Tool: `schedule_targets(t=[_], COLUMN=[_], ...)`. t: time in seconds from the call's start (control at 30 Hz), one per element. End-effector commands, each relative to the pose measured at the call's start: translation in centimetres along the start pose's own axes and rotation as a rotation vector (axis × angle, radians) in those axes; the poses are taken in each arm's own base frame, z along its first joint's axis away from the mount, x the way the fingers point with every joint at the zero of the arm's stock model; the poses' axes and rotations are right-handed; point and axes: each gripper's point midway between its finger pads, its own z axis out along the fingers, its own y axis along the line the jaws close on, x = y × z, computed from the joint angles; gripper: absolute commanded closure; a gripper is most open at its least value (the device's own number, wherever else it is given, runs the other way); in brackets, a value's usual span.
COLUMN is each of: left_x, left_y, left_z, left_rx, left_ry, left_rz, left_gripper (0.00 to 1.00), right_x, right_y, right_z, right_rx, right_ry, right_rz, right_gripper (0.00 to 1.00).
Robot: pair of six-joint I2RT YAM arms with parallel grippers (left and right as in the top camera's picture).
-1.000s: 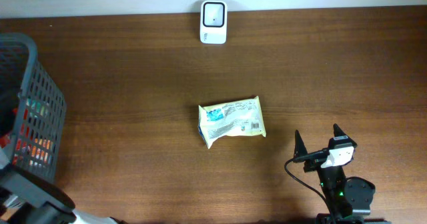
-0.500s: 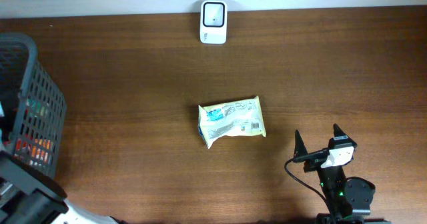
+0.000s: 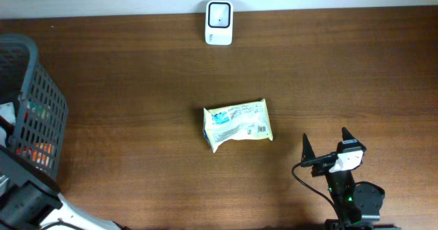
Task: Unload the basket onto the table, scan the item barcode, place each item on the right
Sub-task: 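Reach into the basket and grasp the red chip bag with left gripper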
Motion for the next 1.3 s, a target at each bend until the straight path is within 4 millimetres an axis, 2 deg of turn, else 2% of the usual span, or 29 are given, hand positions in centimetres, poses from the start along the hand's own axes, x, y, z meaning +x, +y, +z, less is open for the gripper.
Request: schedule_targets(t=[0.0,0.03,0.07,0.2,0.33,0.5,0.57,0.83,0.9,1.0,1.1,1.23,1.27], left_x=[1.0,1.0,1.0,0.7,-1.0,-5.2,-6.7,-8.6,-9.2,-10.6,-12.0,-12.8,-12.7], left_y=[-0.8,-0.8,-0.8,-0.8,0.0,-0.3,-1.4,-0.9,-1.4,-2.9,-5.3,-9.3,-10.3], left_z=[1.6,1.6,1.6,1.0,-1.9,-8.7,-12.5,-22.1,-24.5,-28.3,-33.0,-38.6,-39.4], left_rx=[0.023,0.023,0.023,0.023,0.005,0.079,0.162,0.178,0.172,0.144,0.088,0.082,0.096], left_ry=[0.044,0.044,0.044,0.030,-0.053,-0.286,-0.405,-0.633,-0.696,-0.802,-0.912,-1.020,-1.035], left_rz=[0.031,0.031,0.031,0.026,-0.012,-0.048,-0.071,-0.199,-0.185,-0.134,-0.075,-0.003,0.013], left_gripper=[0.76,0.92,1.00,1.00,1.00,1.00,1.00,1.00,1.00,1.00,1.00,1.00,1.00], right_x=[0.2,0.2,0.2,0.2,0.2,0.2,0.2,0.2,0.2,0.2,0.2,0.2,0.2], right_y=[0.0,0.0,0.0,0.0,0.0,0.0,0.0,0.0,0.0,0.0,0.0,0.0,0.0], right_z=[0.0,0.0,0.0,0.0,0.0,0.0,0.0,0.0,0.0,0.0,0.0,0.0,0.0], right_rx=[0.002,0.002,0.002,0.002,0.002,0.002,0.002,0.002,0.002,0.002,0.002,0.002,0.002], right_ry=[0.002,0.002,0.002,0.002,0.002,0.002,0.002,0.002,0.002,0.002,0.002,0.002,0.002], right_rz=[0.005,0.005,0.005,0.005,0.005,0.005,0.005,0.005,0.005,0.005,0.005,0.005,0.005], right_gripper=[0.01,0.01,0.01,0.01,0.01,0.01,0.01,0.01,0.01,0.01,0.01,0.01,0.01])
